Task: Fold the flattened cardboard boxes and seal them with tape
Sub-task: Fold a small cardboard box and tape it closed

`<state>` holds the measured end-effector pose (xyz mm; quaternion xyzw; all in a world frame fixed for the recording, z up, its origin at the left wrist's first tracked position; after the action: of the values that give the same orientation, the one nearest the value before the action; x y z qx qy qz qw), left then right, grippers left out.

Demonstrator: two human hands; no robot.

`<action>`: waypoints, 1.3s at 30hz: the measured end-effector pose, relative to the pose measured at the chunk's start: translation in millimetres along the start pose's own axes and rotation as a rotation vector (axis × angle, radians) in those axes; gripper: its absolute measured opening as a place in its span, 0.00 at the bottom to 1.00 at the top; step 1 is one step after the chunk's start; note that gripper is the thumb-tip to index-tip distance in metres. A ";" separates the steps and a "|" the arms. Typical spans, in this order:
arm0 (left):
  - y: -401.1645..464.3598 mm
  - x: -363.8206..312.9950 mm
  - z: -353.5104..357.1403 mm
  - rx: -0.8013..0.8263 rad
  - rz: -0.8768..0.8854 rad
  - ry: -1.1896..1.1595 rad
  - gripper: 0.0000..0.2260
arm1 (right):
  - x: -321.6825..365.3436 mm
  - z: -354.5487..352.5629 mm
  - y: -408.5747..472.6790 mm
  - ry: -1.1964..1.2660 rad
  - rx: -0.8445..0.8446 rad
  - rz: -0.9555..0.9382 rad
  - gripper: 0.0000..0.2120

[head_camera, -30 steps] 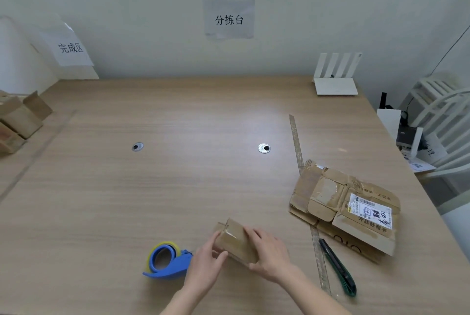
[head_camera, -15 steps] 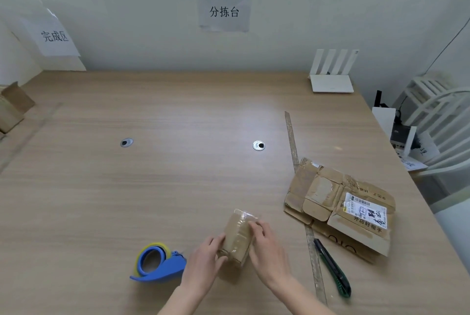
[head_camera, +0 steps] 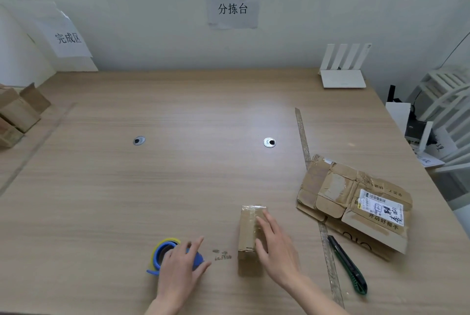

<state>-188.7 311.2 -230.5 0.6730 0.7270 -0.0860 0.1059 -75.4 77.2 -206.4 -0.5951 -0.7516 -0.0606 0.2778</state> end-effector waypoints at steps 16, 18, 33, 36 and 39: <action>-11.5 36.5 -52.9 0.074 0.086 -0.203 0.28 | 86.7 7.2 -26.1 0.117 0.067 -0.109 0.15; -0.8 32.2 -85.0 0.048 0.132 -0.203 0.28 | 106.1 -3.3 -19.2 0.186 0.061 -0.094 0.14; 40.4 -8.7 -296.4 -0.115 0.396 -0.100 0.27 | 240.7 -134.7 -28.4 0.343 0.017 -0.087 0.18; 42.2 -12.3 -317.7 -0.112 0.405 -0.071 0.28 | 251.8 -155.1 -31.6 0.392 -0.084 -0.087 0.03; 40.2 -14.4 -331.9 -0.108 0.408 -0.065 0.28 | 255.3 -170.8 -42.5 0.395 -0.144 -0.062 0.05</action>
<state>-160.2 389.4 93.5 0.7964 0.5754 -0.0456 0.1804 -90.9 212.9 72.1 -0.5667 -0.6942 -0.2382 0.3744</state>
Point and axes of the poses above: each hand's wrist, its own y-axis towards the middle knuckle, its own z-axis out of the palm, x = y × z, the point moved 9 cm from there along y, towards the middle knuckle, and after that the axes turned 11 degrees about z, right-handed, at the moved point
